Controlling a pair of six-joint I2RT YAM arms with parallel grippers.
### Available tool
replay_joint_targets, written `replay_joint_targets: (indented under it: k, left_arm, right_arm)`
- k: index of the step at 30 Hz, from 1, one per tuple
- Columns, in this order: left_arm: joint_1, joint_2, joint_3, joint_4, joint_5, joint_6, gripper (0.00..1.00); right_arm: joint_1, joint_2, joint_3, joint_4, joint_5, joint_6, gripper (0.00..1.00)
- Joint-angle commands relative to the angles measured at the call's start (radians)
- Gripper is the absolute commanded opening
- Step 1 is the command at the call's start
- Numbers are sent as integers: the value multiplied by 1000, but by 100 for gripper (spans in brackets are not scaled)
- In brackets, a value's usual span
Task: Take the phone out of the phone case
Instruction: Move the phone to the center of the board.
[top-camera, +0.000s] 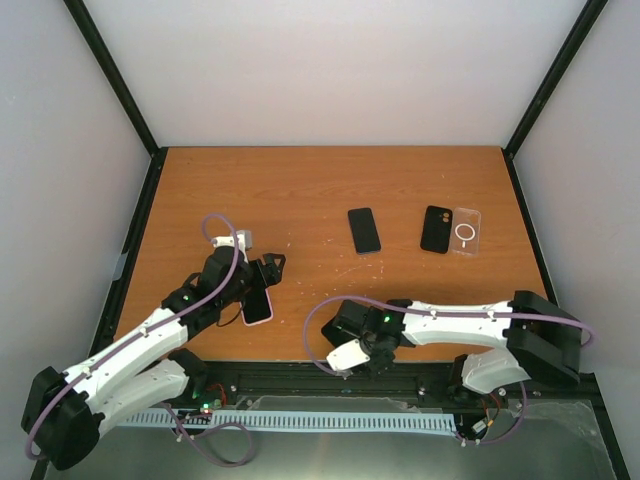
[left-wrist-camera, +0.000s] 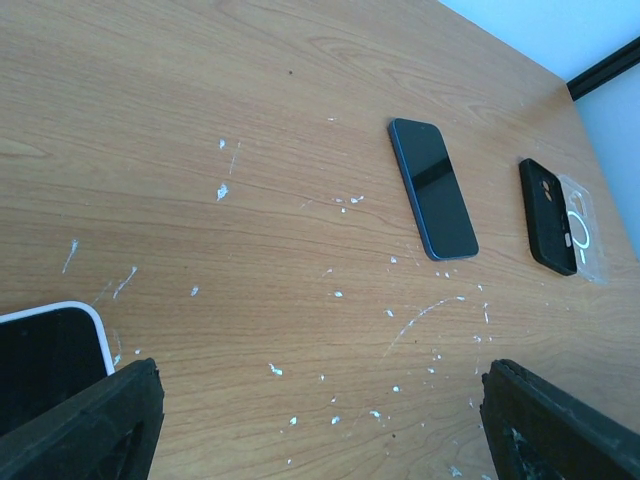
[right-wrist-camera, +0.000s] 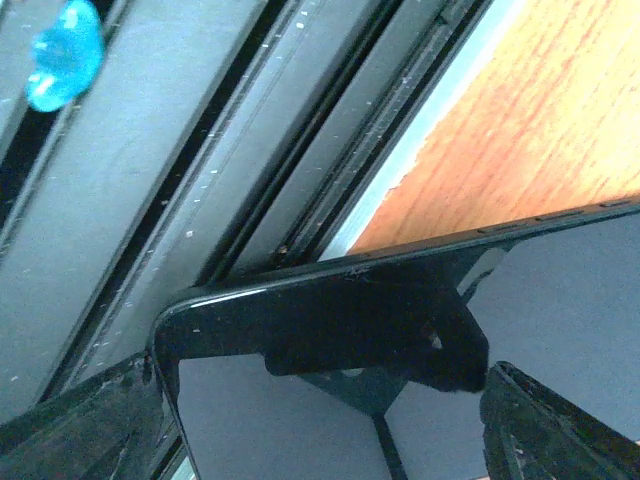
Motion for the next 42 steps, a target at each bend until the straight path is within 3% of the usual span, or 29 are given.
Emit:
replay_joint_targets:
  k: [1,7,12,22,34,42]
  left_arm:
    - [8,-2,29,2,-20,19,87]
    - [9,-20,34,-3,-23,36,87]
    - [9,-37,30,0,-29,41,88]
    - [10,-88,23,-34,-28,35,88]
    - [10,-116,27,-48,-48,40,87]
    - [10,-103,7,-17,-15,20,87]
  right_arm:
    - [11,52,43,41,13,17,85]
    - [16,29,47,-13,-29,-32,92]
    - [16,95,65,100,91,79,83]
    - [-110,302,218,156,-10,310,73]
    - [-374,465,407,213,8,225,72]
    - [-430,549,505,258,10,131,72]
